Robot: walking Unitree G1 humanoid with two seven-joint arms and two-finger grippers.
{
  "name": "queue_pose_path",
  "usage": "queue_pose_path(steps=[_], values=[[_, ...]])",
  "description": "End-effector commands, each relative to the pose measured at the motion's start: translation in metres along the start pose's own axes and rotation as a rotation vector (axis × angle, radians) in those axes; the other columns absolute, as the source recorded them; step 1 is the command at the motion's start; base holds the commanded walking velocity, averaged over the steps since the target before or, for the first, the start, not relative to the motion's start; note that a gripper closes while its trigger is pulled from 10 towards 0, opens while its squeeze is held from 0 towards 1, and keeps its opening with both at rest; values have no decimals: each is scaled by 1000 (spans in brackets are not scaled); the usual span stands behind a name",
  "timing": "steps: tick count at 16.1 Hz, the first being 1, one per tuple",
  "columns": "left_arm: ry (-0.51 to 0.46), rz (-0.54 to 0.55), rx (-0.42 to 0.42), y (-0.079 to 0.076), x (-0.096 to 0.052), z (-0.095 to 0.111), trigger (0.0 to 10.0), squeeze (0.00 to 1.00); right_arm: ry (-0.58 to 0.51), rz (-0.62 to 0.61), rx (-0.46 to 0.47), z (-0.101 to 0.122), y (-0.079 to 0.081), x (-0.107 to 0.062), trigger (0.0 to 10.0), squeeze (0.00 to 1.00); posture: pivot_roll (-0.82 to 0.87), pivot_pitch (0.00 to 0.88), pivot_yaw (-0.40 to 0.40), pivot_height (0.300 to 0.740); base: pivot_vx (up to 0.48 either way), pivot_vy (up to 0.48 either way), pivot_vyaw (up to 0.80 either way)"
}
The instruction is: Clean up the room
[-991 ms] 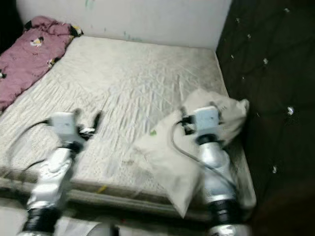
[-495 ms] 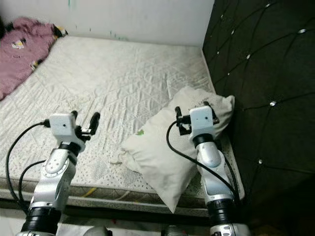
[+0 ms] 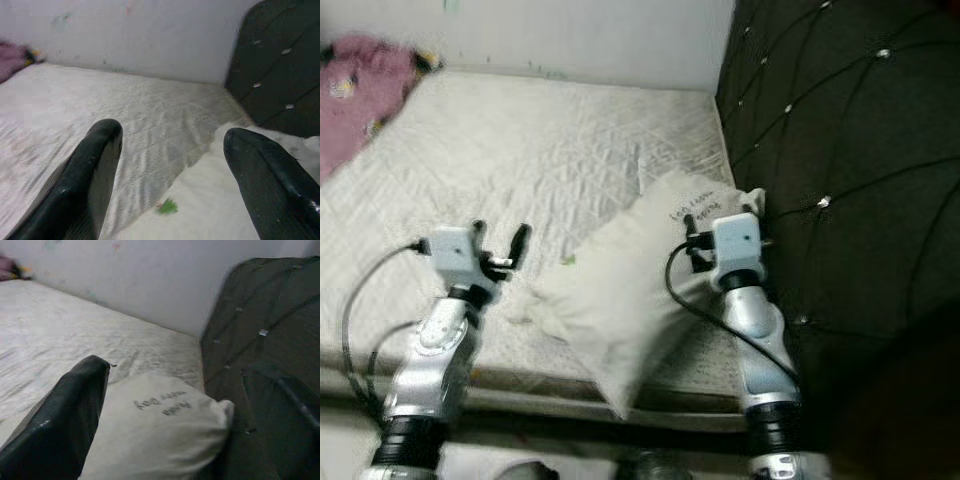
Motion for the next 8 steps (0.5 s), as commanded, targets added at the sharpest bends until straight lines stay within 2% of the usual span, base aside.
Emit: queue_pose_path(steps=[1, 8], values=[[-1, 6, 5, 2, 2, 2, 10000, 0, -6, 5, 2, 3, 0, 3, 10000, 0, -5, 0, -30, 740, 0, 0, 0], [-4, 9, 1, 2, 3, 2, 10000, 0, -6, 8, -3, 4, 0, 5, 10000, 0, -5, 0, -28, 740, 0, 0, 0]])
Point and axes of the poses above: a point about 5 cm out from each wrist's last joint towards the gripper, its own x axis pointing out of the wrist towards the gripper, its own z axis along the axis of the wrist's last joint, y = z × x, the point moved 2 cm from there along x, pointing out of the wrist towards the gripper, and after that the axes turned 3 degrees about x, right-handed, at the moved point
